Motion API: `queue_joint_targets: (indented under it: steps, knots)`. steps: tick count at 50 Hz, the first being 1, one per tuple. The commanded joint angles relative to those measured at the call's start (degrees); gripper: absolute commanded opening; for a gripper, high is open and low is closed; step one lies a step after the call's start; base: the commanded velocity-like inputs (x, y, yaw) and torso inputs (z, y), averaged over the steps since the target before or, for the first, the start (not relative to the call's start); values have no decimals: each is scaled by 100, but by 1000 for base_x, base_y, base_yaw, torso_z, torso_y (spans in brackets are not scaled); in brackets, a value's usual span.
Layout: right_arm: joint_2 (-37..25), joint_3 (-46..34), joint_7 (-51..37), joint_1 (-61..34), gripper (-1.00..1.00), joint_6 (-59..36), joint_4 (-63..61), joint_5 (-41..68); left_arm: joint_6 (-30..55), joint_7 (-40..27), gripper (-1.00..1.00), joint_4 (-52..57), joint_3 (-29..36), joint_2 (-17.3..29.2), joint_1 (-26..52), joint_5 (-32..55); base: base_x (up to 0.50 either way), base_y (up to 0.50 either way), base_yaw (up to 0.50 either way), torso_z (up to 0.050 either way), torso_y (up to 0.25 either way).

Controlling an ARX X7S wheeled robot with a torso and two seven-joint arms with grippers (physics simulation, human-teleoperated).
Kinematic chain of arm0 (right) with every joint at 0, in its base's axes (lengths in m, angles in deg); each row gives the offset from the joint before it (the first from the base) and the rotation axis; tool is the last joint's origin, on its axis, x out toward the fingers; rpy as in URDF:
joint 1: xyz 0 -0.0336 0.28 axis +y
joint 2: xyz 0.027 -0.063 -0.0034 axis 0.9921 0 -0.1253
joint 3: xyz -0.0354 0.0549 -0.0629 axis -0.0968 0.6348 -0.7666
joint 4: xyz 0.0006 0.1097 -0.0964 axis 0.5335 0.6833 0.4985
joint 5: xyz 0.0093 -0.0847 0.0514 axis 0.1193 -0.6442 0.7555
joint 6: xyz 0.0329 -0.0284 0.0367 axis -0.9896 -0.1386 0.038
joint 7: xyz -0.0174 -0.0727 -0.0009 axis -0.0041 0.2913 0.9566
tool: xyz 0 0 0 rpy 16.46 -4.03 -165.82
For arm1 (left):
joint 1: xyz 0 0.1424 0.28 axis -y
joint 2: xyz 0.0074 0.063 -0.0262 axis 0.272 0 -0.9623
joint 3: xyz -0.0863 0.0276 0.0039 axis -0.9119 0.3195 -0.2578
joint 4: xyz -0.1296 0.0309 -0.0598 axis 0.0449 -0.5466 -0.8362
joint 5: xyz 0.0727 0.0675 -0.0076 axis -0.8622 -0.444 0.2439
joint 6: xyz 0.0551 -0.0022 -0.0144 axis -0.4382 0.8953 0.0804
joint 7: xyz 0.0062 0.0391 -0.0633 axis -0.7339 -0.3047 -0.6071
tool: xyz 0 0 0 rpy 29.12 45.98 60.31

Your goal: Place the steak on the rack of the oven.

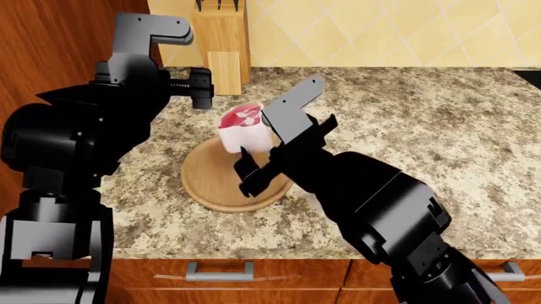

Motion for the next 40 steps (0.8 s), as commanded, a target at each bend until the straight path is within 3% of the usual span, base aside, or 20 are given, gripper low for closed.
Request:
queue_joint_targets:
  steps: [1,21,40]
  knots:
    - [-124,152,-218,-52,-100,-252,-515,-67,70,-39,100,134,-52,15,4,72,0,0,0,0,0]
    - [-313,534,-532,-98,-100,-823,-1292,174,176,-130,100,335,-176,48,-30,192,0,0,0,0,0]
    - [-505,1365,-726,-113,-100,-1121,-2030,547,332,-250,100,613,-289,70,-84,319,0,0,0,0,1]
